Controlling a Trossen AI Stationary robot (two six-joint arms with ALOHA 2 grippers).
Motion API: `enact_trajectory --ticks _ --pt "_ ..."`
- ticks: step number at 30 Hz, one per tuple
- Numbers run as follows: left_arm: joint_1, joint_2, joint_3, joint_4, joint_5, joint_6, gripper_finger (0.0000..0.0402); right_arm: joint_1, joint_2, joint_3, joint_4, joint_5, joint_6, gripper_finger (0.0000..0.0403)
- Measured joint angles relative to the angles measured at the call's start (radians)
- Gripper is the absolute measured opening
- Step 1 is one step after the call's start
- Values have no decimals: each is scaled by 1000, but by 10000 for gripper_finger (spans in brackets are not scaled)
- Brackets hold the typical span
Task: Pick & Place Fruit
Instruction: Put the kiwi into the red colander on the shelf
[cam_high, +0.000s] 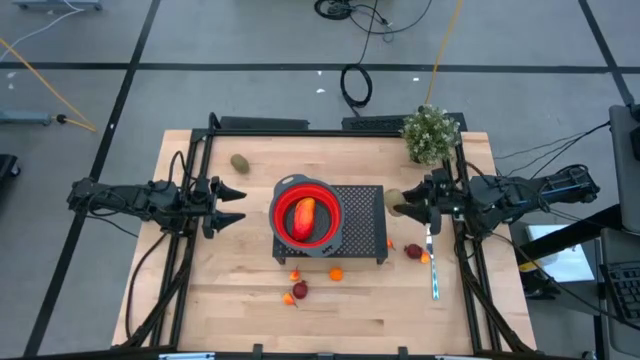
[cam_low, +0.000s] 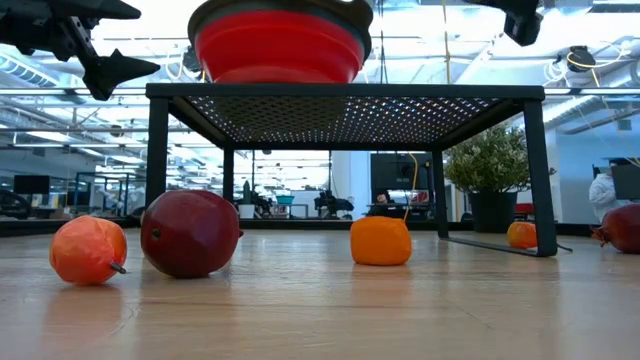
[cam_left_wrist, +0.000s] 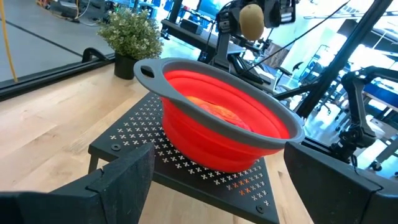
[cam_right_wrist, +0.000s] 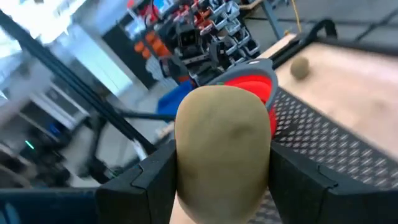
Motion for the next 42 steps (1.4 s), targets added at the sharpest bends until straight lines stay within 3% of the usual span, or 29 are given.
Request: enact_trajectory --ticks 8,20,32,42 --pt "0 0 0 0 0 -8 356 0 1 0 106 -4 176 206" --pt "0 0 0 0 0 -20 356 2 3 0 441 -65 -3 206" --pt "0 0 0 -1 0 -19 356 2 35 0 437 -76 -40 206" --pt "0 0 0 -1 0 -19 356 2 241 -1 475 -56 -59 206"
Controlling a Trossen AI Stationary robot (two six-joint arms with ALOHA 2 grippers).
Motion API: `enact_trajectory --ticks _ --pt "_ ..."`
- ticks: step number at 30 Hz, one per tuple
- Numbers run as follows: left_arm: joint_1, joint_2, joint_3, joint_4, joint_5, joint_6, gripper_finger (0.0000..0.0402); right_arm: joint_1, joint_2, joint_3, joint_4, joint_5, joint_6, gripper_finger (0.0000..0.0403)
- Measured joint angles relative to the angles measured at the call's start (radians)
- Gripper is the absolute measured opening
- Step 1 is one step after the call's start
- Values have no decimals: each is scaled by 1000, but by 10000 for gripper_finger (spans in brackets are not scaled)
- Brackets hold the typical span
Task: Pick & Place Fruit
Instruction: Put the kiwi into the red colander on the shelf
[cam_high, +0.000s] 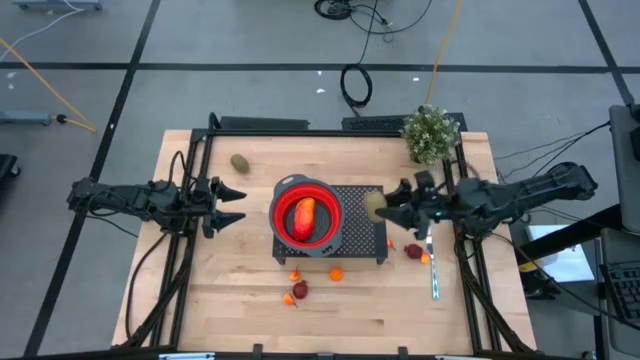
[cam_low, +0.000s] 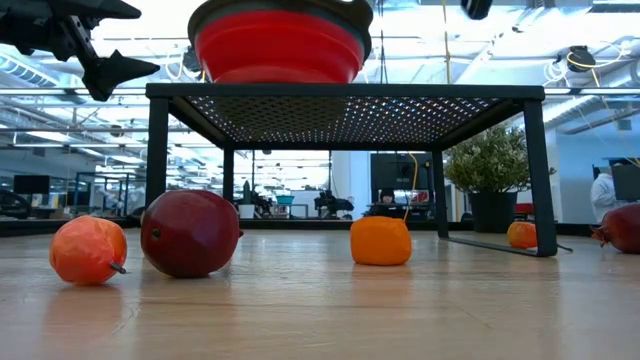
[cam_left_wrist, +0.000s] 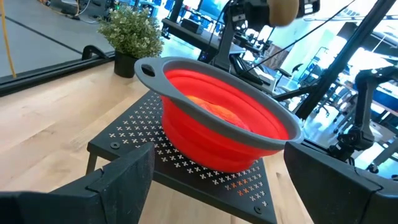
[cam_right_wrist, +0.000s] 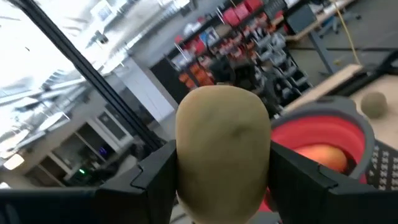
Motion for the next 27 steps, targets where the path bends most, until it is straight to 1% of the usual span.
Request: enact_trajectory --ticks 4,9,13,16,22,27 --pt "0 0 0 0 0 -2 356 0 70 0 53 0 0 206" --pt "0 0 0 0 0 -4 356 0 126 1 116 -1 -2 206" --pt "0 0 0 0 0 -4 356 0 168 57 110 -1 -62 206" --pt "0 0 0 -1 0 -4 356 0 202 147 42 -3 -146 206" --pt "0 0 0 -6 0 -4 356 -14 279 348 -237 -4 -287 206" --pt "0 1 0 -9 0 -1 356 -30 356 480 -375 -4 -414 206"
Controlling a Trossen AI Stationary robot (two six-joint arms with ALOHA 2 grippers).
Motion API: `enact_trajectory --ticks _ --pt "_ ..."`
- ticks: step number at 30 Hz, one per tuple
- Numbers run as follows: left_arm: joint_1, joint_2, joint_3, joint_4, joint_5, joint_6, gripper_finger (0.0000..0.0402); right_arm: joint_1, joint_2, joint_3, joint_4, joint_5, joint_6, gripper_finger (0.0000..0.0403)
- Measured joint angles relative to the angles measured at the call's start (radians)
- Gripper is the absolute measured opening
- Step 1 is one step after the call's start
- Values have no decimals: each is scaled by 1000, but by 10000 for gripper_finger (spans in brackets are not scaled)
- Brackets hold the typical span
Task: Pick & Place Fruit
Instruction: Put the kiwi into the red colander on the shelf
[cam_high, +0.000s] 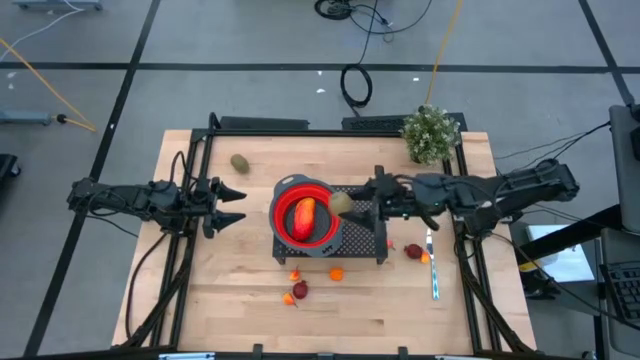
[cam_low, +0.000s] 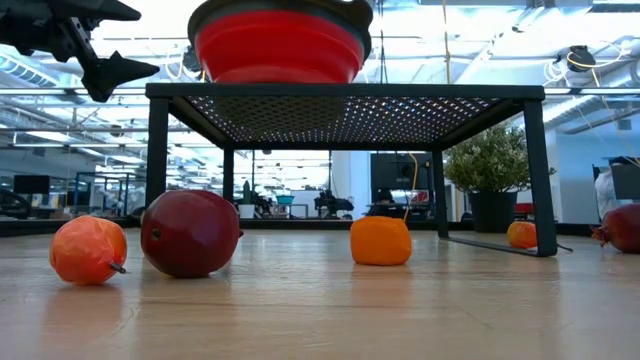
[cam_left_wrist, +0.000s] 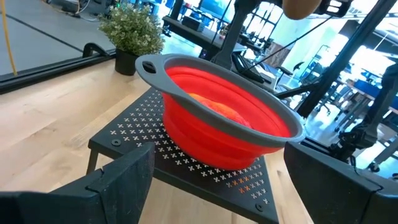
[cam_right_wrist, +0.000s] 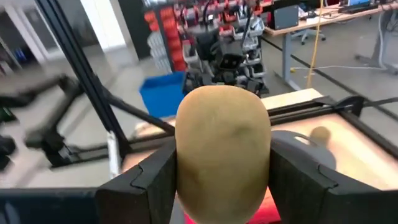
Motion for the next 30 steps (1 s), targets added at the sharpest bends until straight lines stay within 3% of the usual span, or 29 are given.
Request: enact_trajectory --ticks 5,16,30 --pt "0 0 0 0 0 1 356 -26 82 81 -67 -6 -91 206" --pt "0 0 0 0 0 0 356 -101 220 99 -69 -153 -120 206" --pt "0 0 0 0 0 1 356 -101 284 99 -120 -157 -113 206"
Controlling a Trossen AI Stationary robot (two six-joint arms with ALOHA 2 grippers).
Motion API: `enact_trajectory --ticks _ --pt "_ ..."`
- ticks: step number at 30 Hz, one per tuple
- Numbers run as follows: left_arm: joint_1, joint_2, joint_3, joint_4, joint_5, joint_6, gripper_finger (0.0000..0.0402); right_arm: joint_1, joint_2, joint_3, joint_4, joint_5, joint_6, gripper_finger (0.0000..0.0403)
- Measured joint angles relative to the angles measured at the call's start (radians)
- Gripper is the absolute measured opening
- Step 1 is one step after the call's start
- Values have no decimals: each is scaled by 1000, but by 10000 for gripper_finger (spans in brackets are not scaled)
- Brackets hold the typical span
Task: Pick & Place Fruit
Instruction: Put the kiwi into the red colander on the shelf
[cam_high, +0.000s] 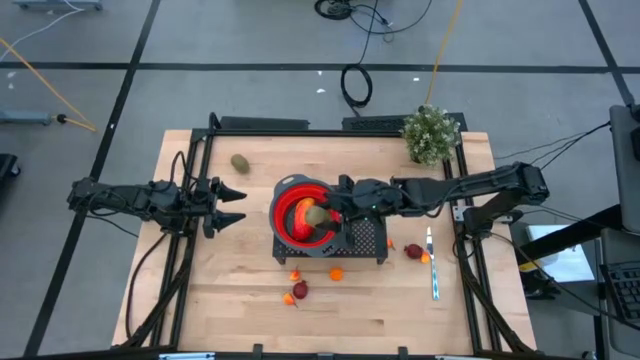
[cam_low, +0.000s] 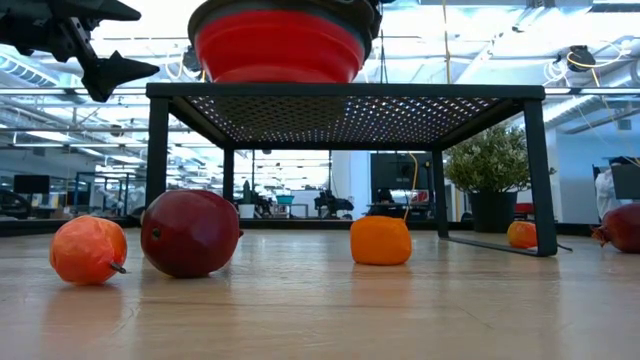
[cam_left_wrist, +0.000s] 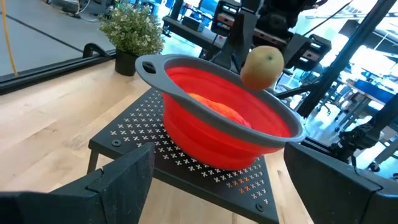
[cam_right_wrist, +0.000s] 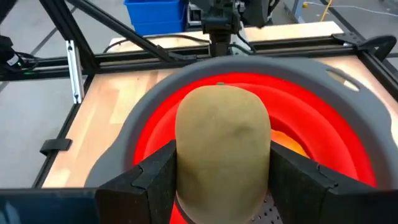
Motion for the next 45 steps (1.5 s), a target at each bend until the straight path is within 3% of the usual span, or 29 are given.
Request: enact_trajectory --ticks 16,27,41,45 --pt "0 0 0 -6 0 1 356 -9 0 0 -57 6 -100 207" --pt "0 0 0 -7 0 1 356 -9 0 0 -58 7 -126 243" --pt "0 0 0 -4 0 1 356 -3 -7 0 -56 3 -134 241" --pt "0 0 0 17 -1 -1 356 27 -34 0 -80 3 -127 218"
